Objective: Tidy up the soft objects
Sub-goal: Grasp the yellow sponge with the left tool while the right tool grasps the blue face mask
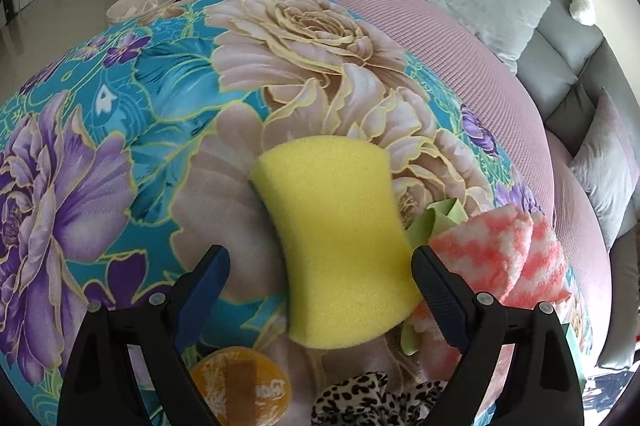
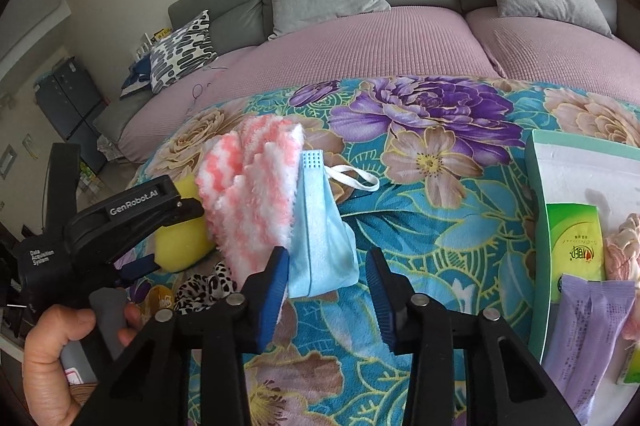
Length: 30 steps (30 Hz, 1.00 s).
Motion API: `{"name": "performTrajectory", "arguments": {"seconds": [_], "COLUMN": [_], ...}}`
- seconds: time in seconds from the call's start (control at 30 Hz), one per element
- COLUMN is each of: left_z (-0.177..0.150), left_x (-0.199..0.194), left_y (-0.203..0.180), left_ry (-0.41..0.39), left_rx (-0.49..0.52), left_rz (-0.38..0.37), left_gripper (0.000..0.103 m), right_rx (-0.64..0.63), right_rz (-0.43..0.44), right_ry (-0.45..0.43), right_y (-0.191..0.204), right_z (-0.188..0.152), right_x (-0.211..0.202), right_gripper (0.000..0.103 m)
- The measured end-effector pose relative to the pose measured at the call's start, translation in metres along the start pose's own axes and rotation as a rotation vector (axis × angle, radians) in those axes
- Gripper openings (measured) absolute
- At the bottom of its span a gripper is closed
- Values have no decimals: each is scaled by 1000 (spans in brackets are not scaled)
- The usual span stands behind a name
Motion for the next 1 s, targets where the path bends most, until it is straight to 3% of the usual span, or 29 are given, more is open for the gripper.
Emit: {"name": "performTrajectory", "arguments": {"seconds": [0.23, 0.43, 0.67, 1.0], "left_z": [-1, -1, 0, 4], "left_x": [3, -1, -6, -27], "left_y": [-2, -6, 1, -4], "left_ry": [6, 26, 41, 7], "left_rx": [5, 3, -31, -16], "left_rz": [3, -54, -66, -69], "left_gripper": [90, 67, 60, 59], "right_rx": [3, 24, 40, 62], "right_rz": [27, 39, 53, 67], "right_ry": [15, 24, 21, -6], "right_y": [2, -2, -7, -16], "right_z": [-4, -7, -8, -6], "right_x": [1, 0, -6, -21], "right_gripper": [29, 26, 17, 10]}}
Point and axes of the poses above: each gripper's, at about its wrist camera, not at the fingertips, and x roughly the way its jaws point, y to its left, z to its top, the point moved 2 cm from there along x, roughly the way its jaws point, and after that the axes turned 6 degrees about -y, right-handed, at the moved point
